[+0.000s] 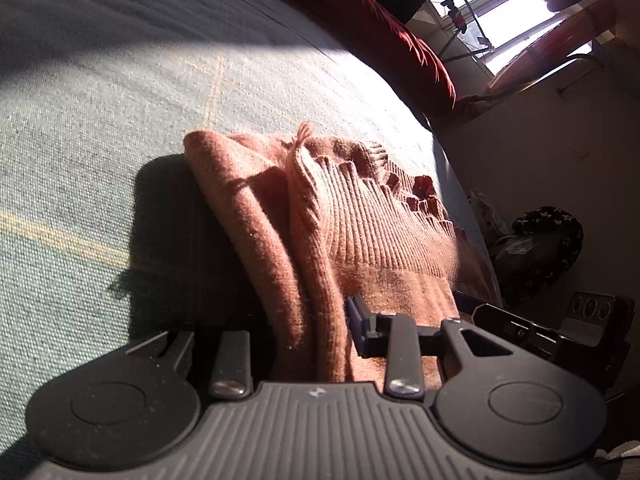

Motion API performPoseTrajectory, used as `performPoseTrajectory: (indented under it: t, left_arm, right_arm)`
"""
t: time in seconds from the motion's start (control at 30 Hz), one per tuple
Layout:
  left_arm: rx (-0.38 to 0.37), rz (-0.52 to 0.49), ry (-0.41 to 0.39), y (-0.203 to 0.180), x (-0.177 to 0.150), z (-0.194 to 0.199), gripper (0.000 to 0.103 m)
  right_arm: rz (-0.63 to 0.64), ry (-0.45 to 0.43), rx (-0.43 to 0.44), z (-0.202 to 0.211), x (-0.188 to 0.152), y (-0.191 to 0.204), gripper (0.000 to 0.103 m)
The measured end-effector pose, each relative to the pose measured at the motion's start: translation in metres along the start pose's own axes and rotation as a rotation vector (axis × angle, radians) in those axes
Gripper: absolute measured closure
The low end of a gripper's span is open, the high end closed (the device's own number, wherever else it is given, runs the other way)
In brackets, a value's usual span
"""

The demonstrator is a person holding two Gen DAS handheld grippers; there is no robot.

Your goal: Fold clothes

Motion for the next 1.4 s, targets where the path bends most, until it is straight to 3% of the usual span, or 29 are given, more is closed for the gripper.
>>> performPoseTrajectory:
  t: [0.43,0.63,0.83,0.97,1.07,1.13,1.23,1.3,1.4]
  left_arm:
    - [-0.011,-0.005,0.003,0.002,0.001,-0.001,0.07]
    - [-0.01,-0.016,0.001,0.001,0.0,0.0,0.07]
    - [-0.01,-0.022,0.0,0.0,-0.001,0.001,0.07]
    - [-0.003,-0.026,-0.004,-0.002,-0.001,0.001,0.07]
    - [0.009,-0.028,-0.007,-0.004,-0.001,0.0,0.07]
    - [0.02,-0.032,-0.009,-0.006,-0.002,0.0,0.07]
    - [0.037,-0.038,-0.007,-0.009,-0.002,-0.001,0.07]
    - [0.045,-0.035,-0.008,-0.01,-0.002,-0.002,0.07]
    - [0.05,-0.03,-0.01,-0.01,-0.003,-0.002,0.07]
  right_arm:
    - [-0.029,-0.01,-0.043,-0.06,0.039,-0.016,0.0]
    - [0.001,0.043,-0.063,-0.085,0.054,-0.02,0.0]
    - [-0.037,0.001,-0.02,-0.032,0.058,-0.009,0.0]
    - [-0.049,0.042,0.012,0.005,0.036,-0.001,0.0]
    - [-0.096,0.132,0.019,0.014,0.004,-0.001,0.0]
    - [-0.079,0.09,0.012,0.024,-0.008,0.002,0.0]
    - [-0.094,0.085,0.008,0.039,-0.006,0.01,0.0]
    - [-0.116,0.068,0.048,0.045,-0.001,0.012,0.0]
    - [-0.162,0.127,0.058,0.033,-0.007,0.01,0.0]
Point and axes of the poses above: each gripper's, at about its wrist camera, not at the fingertips, and z roughly against the way its jaws point, y to its left, x to its top, the point moved 1 cm from there along -z, roughly the way its jaws point, and after that the axes turned 14 degrees about -y, right-handed, at the moved point
